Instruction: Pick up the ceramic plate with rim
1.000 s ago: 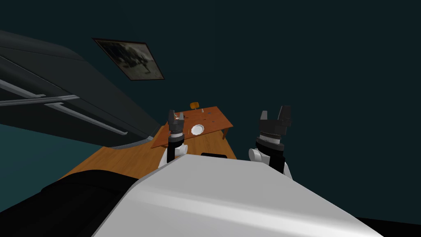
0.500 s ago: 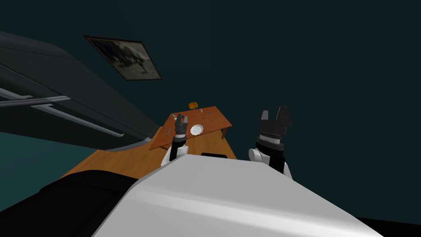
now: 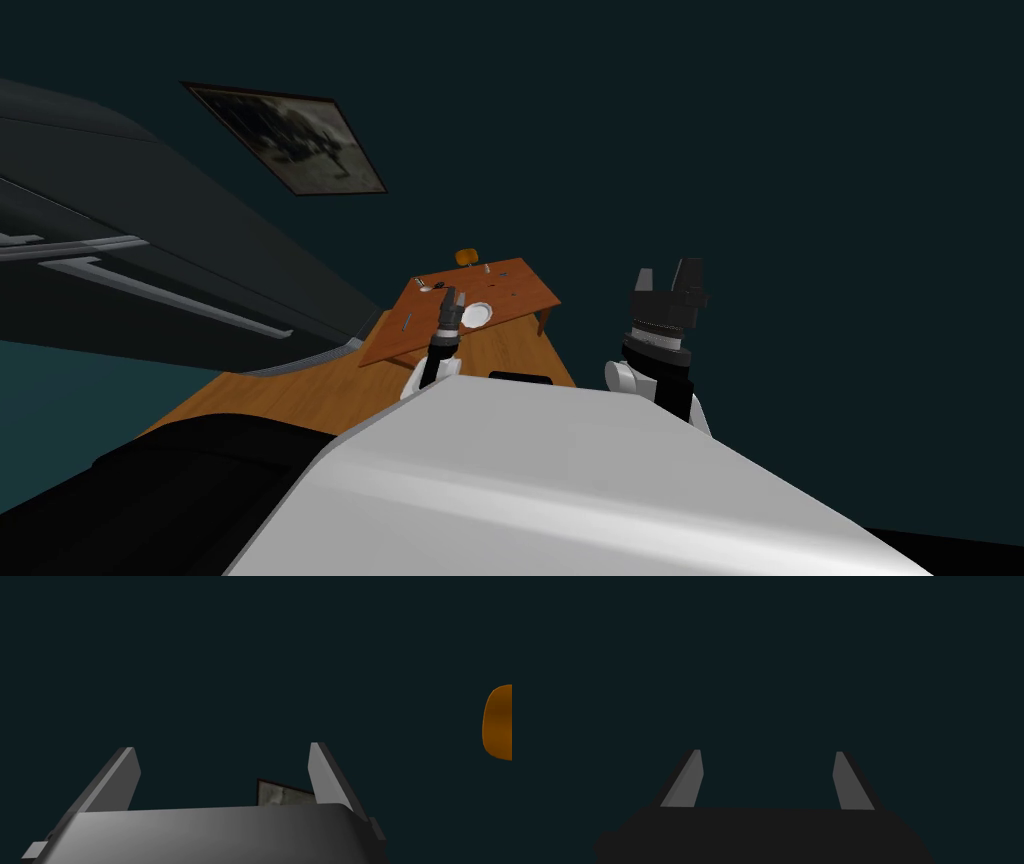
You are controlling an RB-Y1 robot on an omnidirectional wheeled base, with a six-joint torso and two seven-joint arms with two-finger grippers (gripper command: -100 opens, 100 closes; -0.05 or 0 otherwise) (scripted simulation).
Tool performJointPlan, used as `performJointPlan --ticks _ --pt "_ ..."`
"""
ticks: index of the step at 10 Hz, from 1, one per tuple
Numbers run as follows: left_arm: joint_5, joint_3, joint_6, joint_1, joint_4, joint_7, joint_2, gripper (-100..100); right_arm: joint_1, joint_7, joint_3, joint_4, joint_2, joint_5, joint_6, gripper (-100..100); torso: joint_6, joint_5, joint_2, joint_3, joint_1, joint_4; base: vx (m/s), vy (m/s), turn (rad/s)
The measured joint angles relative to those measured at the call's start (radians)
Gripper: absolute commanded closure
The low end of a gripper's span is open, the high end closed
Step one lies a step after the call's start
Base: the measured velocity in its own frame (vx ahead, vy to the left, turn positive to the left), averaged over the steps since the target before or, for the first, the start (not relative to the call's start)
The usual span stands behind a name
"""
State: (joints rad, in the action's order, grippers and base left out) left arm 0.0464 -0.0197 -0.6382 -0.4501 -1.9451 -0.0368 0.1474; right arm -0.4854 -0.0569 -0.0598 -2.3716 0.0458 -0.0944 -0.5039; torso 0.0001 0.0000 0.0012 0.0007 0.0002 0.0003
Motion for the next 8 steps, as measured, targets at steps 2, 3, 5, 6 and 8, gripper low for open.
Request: performJointPlan --ticks 2,3,5,6,8 --pt "0.002 -0.008 0.000 0.004 0.046 -0.003 0.006 -100 0.000 0.000 0.000 0.000 0.000 0.000 0.000 0 0.000 0.000 0.000 0.000 0.000 0.000 -0.015 0.002 -0.068" --pt "0.005 -0.017 0.002 0.010 0.075 -0.003 0.010 -100 0.000 0.000 0.000 0.000 0.000 0.000 0.000 0 0.000 0.000 0.000 0.000 0.000 0.000 -0.015 0.005 -0.028" --pt "0.011 -0.031 -0.004 0.010 0.131 -0.001 0.011 -100 0.000 0.000 0.000 0.000 0.000 0.000 0.000 0 0.000 0.000 0.000 0.000 0.000 0.000 -0.010 0.004 -0.044" --pt "0.012 -0.035 -0.006 0.013 0.156 0.000 0.011 -100 0.000 0.000 0.000 0.000 0.000 0.000 0.000 0 0.000 0.000 -0.001 0.000 0.000 0.000 -0.004 0.003 -0.049" --pt "0.011 -0.040 0.001 0.036 0.225 -0.008 0.026 -100 0.000 0.000 0.000 0.000 0.000 0.000 0.000 0 0.000 0.000 -0.001 -0.001 0.001 0.000 -0.002 0.008 -0.046"
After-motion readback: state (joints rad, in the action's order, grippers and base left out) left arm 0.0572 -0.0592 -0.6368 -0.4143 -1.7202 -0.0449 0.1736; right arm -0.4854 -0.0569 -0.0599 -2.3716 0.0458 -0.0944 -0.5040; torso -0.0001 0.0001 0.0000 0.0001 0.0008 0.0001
